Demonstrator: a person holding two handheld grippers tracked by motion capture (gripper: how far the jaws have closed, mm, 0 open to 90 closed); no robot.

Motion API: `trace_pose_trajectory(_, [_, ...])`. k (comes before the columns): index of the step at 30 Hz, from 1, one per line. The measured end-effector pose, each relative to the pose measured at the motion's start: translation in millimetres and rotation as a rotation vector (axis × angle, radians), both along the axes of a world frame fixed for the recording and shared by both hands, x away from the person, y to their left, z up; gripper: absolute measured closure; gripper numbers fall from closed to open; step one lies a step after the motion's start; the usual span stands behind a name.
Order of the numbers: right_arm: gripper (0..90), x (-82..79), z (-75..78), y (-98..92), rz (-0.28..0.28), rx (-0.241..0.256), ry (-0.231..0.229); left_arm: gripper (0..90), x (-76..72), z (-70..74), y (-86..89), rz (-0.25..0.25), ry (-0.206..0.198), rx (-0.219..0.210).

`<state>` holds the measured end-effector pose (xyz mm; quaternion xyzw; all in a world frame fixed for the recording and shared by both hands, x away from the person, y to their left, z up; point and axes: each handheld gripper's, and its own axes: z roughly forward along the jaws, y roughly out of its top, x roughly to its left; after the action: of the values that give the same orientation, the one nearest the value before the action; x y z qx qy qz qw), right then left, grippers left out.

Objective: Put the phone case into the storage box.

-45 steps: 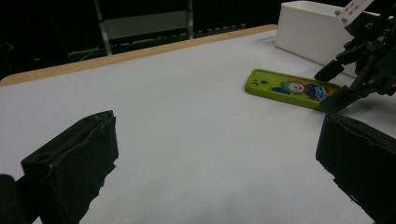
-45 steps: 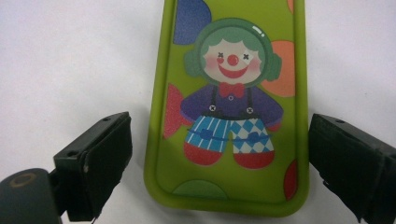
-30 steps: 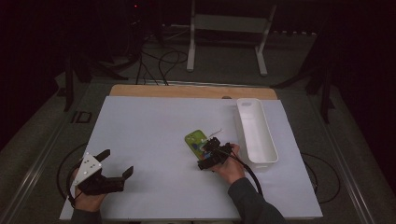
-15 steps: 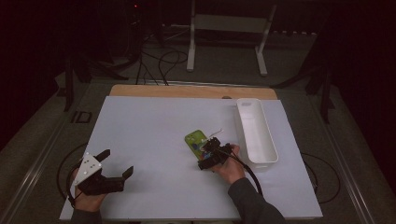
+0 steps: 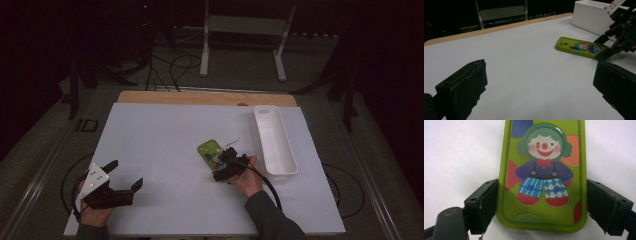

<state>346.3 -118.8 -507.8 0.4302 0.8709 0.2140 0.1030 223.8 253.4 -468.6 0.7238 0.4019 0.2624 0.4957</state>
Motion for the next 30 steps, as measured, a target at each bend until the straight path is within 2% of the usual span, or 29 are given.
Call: trace_pose_trajectory(30, [15.6, -16.2, 22.9, -8.0, -0.027, 0.083, -0.155, 0.0, 0.2, 1.0, -1.4, 0.033, 0.018, 0.006])
